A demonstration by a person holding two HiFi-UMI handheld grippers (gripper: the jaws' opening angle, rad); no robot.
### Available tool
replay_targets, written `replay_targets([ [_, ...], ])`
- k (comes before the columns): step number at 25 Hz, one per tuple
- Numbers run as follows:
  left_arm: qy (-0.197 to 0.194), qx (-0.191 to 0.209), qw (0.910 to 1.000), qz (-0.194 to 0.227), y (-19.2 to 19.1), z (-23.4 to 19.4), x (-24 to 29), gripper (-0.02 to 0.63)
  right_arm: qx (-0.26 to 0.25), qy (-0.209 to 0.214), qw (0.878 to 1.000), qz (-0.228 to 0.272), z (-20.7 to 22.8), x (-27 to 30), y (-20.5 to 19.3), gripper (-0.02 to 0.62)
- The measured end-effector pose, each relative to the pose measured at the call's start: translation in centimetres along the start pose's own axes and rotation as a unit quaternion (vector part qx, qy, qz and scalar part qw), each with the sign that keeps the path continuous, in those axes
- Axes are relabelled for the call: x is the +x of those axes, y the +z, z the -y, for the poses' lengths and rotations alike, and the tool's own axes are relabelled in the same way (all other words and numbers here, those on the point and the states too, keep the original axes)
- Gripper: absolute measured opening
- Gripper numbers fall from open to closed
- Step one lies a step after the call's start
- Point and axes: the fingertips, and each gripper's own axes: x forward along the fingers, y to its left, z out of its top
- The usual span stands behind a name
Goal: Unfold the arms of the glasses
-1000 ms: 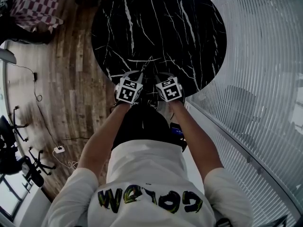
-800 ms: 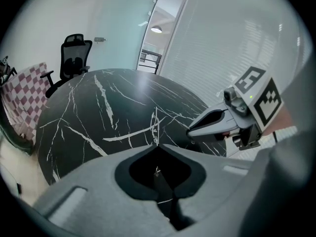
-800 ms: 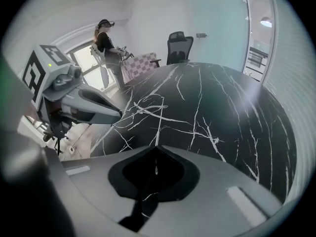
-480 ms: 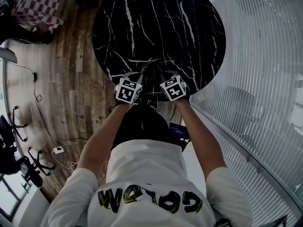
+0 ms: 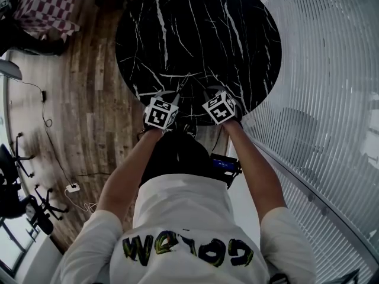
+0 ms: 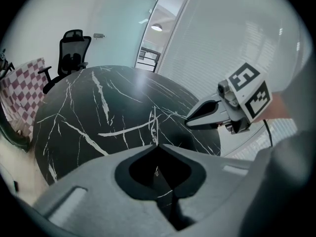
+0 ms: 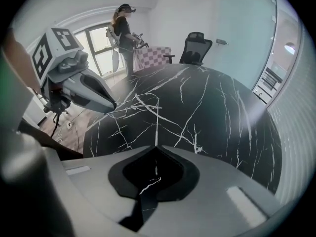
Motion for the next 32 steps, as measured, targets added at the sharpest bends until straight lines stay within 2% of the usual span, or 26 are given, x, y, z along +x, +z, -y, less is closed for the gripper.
replay_targets([
  [7,-0.003,0.001,1.0000,-0.004,-0.2,0.4,0.1,0.006,-0.028,0.005,1.000,-0.008,0.4,-0.3,-0.5,0.005],
  [16,-0.007,0.001,0.9999,-0.010,-0.8,0.8,0.2,0.006,-0.088,0.026,0.996,-0.020,0.4,-0.6,-1.0,0.006],
  [24,-0.013,0.002,0.9998,-0.016,-1.2,1.2,0.2,0.006,-0.139,0.018,0.990,-0.031,1.3,-0.4,-1.3,0.005],
  [32,-0.012,-0.007,0.9998,-0.013,-1.1,1.5,0.5,0.006,-0.164,0.009,0.986,-0.039,1.6,0.3,-1.5,0.017],
])
